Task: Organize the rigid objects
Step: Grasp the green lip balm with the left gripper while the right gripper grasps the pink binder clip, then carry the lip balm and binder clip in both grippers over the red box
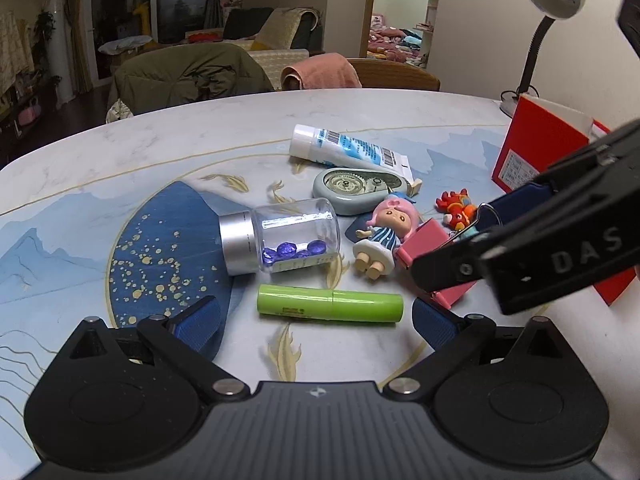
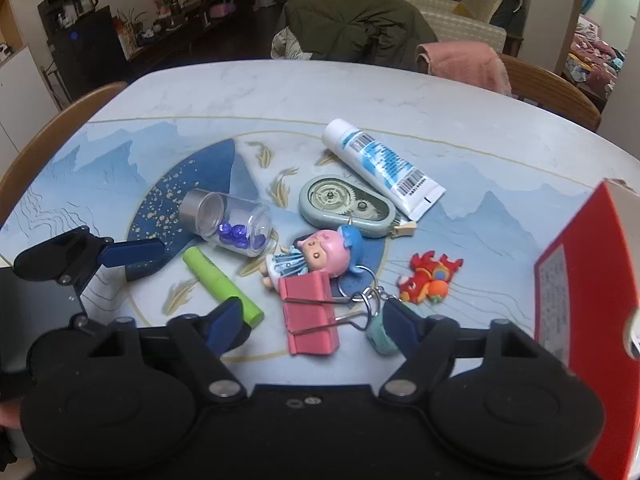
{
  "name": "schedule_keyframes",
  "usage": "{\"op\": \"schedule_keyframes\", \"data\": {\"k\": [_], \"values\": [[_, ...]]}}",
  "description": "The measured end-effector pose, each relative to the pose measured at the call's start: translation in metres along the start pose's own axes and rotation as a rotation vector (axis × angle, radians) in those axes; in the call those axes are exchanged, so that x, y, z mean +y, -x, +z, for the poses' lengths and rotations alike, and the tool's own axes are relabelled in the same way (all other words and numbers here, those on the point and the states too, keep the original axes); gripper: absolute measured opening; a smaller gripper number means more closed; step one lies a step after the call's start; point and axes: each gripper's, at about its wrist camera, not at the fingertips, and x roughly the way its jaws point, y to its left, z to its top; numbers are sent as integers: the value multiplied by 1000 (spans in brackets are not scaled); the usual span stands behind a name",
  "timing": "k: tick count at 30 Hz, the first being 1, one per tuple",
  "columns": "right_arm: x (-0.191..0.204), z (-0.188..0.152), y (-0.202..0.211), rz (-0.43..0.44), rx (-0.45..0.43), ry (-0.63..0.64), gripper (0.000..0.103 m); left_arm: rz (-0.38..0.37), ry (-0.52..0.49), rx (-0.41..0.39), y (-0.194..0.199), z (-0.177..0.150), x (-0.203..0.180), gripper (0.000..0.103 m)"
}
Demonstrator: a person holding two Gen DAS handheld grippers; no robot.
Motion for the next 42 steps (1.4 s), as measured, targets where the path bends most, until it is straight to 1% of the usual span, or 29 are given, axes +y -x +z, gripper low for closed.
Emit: {"op": "schedule_keyframes", "data": {"k": [2,7,8,11,13,15,16,21,23,26,28,32,37,40,42], "values": [[2,2,-5,1,10,21,64,1,-1,-1,-2,-1,0,102],[4,3,-13,-12,31,60,58,1,-20,-10,-5,-2,-1,102],[4,3,-15,-14,34,66,56,1,-23,-12,-5,-3,-1,98],[4,3,-19,-18,47,78,52,5,-29,-8,-7,-3,-3,93],[5,3,-21,-22,52,88,51,7,-30,-10,-7,-3,-3,91],[6,2,-23,-24,58,94,50,13,-32,-11,-6,-3,-4,87],[7,2,-24,-25,60,97,48,18,-35,-12,-6,-3,-4,82],[7,0,-24,-25,58,88,44,33,-34,-6,-5,-2,-4,81],[7,0,-22,-18,52,77,38,30,-23,-2,-4,-1,-3,81],[7,-1,-19,-6,48,57,31,33,-11,-2,0,-2,-1,81],[8,-2,-18,-15,46,52,31,36,-4,-2,4,-1,-1,81],[9,-6,-11,1,34,33,30,33,7,-10,15,0,-2,81],[6,-12,7,18,14,-6,30,31,14,-10,31,3,-6,81],[3,-16,23,32,-1,-32,30,13,29,-7,42,7,-9,81],[1,-19,36,40,-13,-48,30,-15,56,-6,51,10,-10,81]]}}
